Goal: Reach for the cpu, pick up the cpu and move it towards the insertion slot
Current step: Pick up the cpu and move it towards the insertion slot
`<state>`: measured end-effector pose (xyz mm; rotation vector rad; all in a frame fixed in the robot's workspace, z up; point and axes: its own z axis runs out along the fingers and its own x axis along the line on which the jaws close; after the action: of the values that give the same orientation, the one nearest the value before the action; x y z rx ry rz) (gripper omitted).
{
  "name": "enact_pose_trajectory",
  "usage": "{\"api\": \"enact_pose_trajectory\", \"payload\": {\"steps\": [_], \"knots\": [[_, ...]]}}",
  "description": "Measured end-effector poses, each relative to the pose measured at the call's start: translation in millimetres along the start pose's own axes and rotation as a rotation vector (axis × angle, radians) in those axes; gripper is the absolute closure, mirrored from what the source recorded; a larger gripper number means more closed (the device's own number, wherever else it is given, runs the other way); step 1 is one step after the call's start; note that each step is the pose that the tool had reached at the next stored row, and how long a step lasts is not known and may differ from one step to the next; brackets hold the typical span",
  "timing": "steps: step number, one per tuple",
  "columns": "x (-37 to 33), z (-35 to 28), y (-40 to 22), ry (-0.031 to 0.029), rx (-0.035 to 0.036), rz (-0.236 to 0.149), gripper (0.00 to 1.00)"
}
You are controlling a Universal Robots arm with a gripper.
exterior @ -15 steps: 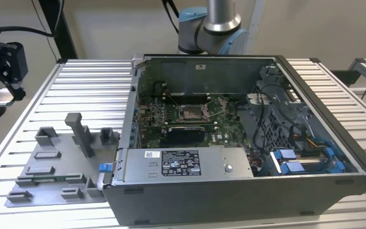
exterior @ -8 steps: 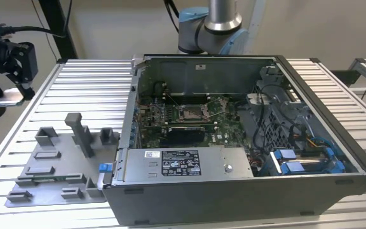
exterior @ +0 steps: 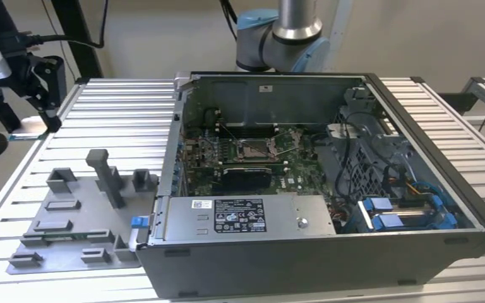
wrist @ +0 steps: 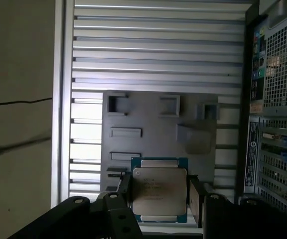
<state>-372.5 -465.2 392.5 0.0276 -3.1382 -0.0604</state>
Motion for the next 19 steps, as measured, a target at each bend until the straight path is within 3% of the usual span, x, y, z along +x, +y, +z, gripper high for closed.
{"api": "enact_pose_trajectory", "payload": {"steps": [10,19], "knots": [[-27.2,-0.1,-0.5,-0.0001,0.0000,0.000,1.00],[-59.3,-0.2,-1.0,-0.0001,0.0000,0.000,1.00]]}}
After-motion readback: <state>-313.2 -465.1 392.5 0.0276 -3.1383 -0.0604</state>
